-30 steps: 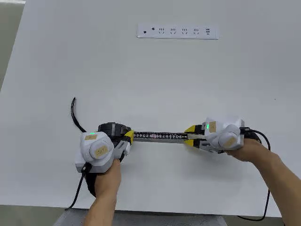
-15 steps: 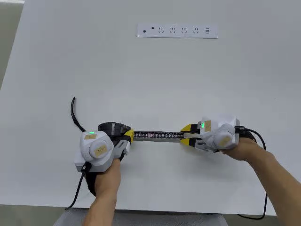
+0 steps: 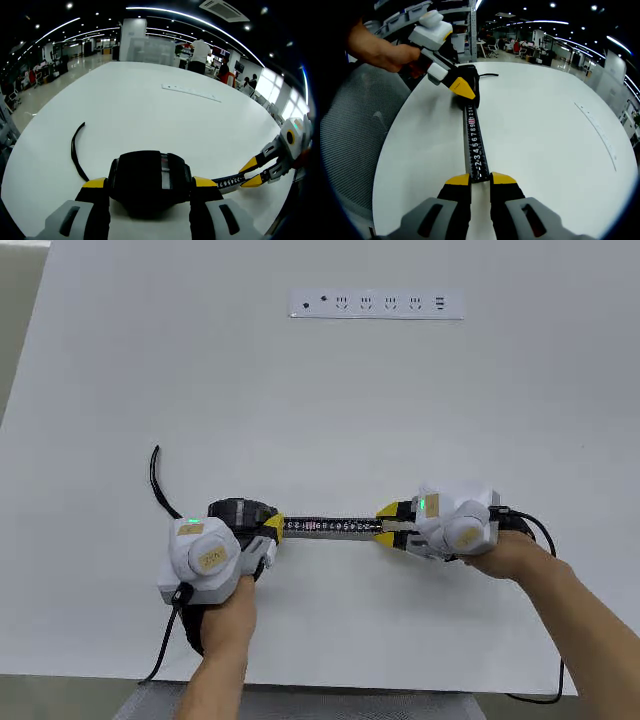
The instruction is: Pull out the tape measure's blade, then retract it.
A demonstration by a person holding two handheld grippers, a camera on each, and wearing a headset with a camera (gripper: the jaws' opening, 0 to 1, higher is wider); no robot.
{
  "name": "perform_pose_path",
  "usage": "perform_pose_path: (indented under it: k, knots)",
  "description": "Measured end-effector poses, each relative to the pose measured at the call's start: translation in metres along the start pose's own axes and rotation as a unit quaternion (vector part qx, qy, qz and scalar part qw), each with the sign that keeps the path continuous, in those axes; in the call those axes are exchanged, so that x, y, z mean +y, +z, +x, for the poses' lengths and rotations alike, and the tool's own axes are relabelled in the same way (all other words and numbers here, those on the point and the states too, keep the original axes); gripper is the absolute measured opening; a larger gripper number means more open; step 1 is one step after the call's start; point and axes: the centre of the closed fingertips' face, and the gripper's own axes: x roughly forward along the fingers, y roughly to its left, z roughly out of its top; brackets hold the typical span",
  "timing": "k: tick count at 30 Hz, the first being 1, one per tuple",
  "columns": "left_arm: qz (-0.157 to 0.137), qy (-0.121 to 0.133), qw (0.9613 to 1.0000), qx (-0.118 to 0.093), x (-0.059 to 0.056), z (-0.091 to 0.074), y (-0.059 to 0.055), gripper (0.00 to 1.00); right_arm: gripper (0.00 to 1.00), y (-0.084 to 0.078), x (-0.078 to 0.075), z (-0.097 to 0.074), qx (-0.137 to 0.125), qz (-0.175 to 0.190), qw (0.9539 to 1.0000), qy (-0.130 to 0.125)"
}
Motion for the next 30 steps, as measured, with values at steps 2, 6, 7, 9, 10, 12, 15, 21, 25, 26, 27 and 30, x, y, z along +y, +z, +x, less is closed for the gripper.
perform_pose_path:
  k: [2, 6, 7, 9, 10, 12, 15, 21, 25, 26, 27, 30]
  knots:
    - [-0.001, 0.000, 1.0000, 0.000, 0.000, 0.000, 0.000, 0.61, 0.12, 0.001, 0.000, 0.002, 0.000, 0.000, 1.0000, 0.000]
    - [-0.002, 0.000, 1.0000, 0.000, 0.000, 0.000, 0.000, 0.61, 0.12, 0.004, 0.001, 0.003, -0.001, 0.000, 1.0000, 0.000]
    - [-0.002, 0.000, 1.0000, 0.000, 0.000, 0.000, 0.000, 0.61, 0.12, 0.004, 0.001, 0.004, -0.001, 0.000, 1.0000, 0.000]
    - [-0.002, -0.001, 1.0000, 0.000, 0.000, 0.000, 0.000, 0.61, 0.12, 0.005, 0.001, 0.005, -0.002, 0.000, 1.0000, 0.000]
    - [-0.003, -0.001, 1.0000, 0.000, 0.000, 0.000, 0.000, 0.61, 0.12, 0.006, 0.001, 0.006, -0.002, 0.000, 1.0000, 0.000]
    - [-0.002, -0.001, 1.0000, 0.000, 0.000, 0.000, 0.000, 0.61, 0.12, 0.007, 0.001, 0.008, -0.003, 0.001, 1.0000, 0.001]
    - [-0.003, -0.001, 1.0000, 0.000, 0.000, 0.000, 0.000, 0.61, 0.12, 0.009, 0.001, 0.009, -0.004, 0.001, 1.0000, 0.002]
    - [-0.002, -0.001, 1.0000, 0.001, 0.001, 0.000, 0.000, 0.61, 0.12, 0.013, 0.002, 0.014, -0.006, 0.004, 1.0000, 0.004]
    - [-0.001, -0.002, 1.0000, 0.001, 0.001, 0.000, 0.000, 0.61, 0.12, 0.016, 0.003, 0.019, -0.008, 0.005, 0.9999, 0.006]
    - [-0.001, -0.002, 1.0000, 0.001, 0.001, 0.000, 0.000, 0.61, 0.12, 0.017, 0.004, 0.020, -0.009, 0.005, 0.9999, 0.007]
    - [0.000, -0.002, 1.0000, 0.002, 0.001, 0.000, 0.000, 0.61, 0.12, 0.017, 0.004, 0.021, -0.009, 0.006, 0.9999, 0.007]
    - [0.000, -0.002, 1.0000, 0.002, 0.000, 0.000, 0.000, 0.61, 0.12, 0.018, 0.004, 0.023, -0.010, 0.007, 0.9999, 0.008]
